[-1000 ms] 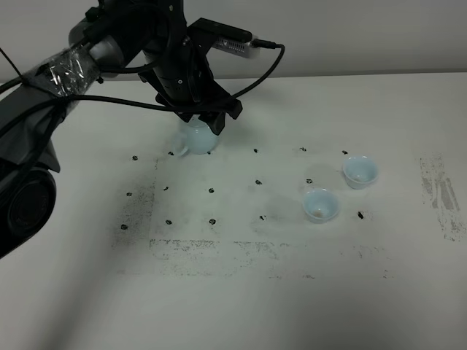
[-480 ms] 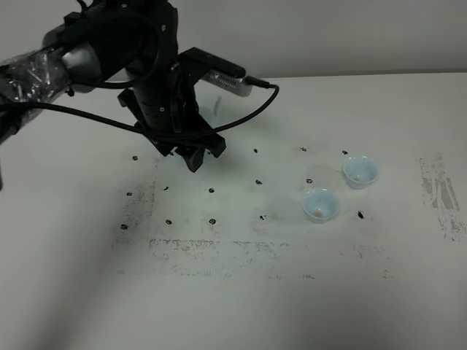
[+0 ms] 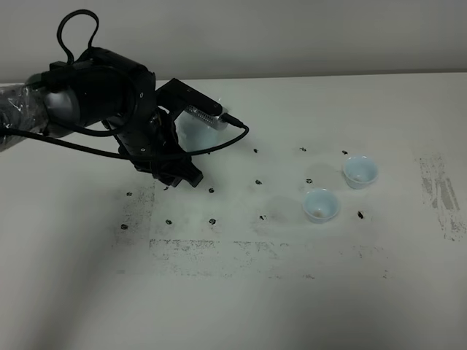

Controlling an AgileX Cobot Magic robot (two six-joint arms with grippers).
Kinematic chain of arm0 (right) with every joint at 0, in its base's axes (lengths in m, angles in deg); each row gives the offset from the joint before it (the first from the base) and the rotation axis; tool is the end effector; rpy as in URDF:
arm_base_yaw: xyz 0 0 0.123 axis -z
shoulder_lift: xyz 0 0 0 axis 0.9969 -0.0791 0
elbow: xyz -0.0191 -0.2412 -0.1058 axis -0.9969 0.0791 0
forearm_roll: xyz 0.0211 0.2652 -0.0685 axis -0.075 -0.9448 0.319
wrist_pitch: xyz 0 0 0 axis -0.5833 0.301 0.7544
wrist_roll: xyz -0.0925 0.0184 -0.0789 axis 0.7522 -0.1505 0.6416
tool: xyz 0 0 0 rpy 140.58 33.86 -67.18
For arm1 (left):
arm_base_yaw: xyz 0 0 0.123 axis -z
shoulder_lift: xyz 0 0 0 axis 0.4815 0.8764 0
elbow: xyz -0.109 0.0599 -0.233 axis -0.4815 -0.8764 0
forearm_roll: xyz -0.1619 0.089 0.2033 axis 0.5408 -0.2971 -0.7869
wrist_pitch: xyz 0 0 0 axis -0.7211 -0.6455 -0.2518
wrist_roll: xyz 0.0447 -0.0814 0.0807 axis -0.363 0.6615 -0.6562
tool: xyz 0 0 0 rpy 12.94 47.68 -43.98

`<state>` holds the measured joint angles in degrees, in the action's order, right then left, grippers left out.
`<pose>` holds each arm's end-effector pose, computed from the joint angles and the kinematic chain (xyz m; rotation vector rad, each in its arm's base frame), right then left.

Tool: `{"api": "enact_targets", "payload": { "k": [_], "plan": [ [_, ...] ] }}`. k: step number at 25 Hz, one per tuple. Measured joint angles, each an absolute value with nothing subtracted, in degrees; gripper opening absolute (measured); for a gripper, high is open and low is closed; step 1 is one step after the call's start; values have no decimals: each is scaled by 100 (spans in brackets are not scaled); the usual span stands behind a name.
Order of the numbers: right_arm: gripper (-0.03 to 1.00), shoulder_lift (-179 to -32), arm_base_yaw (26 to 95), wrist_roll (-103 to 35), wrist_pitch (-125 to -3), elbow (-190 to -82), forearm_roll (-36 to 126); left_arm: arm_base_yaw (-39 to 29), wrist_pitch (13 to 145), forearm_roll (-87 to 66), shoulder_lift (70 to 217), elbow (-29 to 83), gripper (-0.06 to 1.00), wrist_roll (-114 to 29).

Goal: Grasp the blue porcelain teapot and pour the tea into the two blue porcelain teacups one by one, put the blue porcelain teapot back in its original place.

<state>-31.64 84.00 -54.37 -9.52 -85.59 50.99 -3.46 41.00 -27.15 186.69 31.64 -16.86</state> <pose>0.0586 0.0048 0.2764 -0.0765 2.0621 0.0245 0.4072 -0.1877 0.1189 0.8587 2.6339 -0.0147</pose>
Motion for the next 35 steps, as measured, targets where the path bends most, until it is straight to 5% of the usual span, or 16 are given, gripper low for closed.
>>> {"api": "enact_targets", "payload": {
  "k": [9,22,35],
  "plan": [
    [58,-3164,8400,-5437,-952,-8559,5099,-630,4172,-2757,18685,3226,48,-1215],
    [58,-3164,8400,-5437,-952,-8559,5099,-667,2067,-2681,19978,5579,47,-1461],
    [58,-3164,8400,-5437,-952,-8559,5099,-667,1903,-2445,20731,6472,47,-1747]
  ]
}}
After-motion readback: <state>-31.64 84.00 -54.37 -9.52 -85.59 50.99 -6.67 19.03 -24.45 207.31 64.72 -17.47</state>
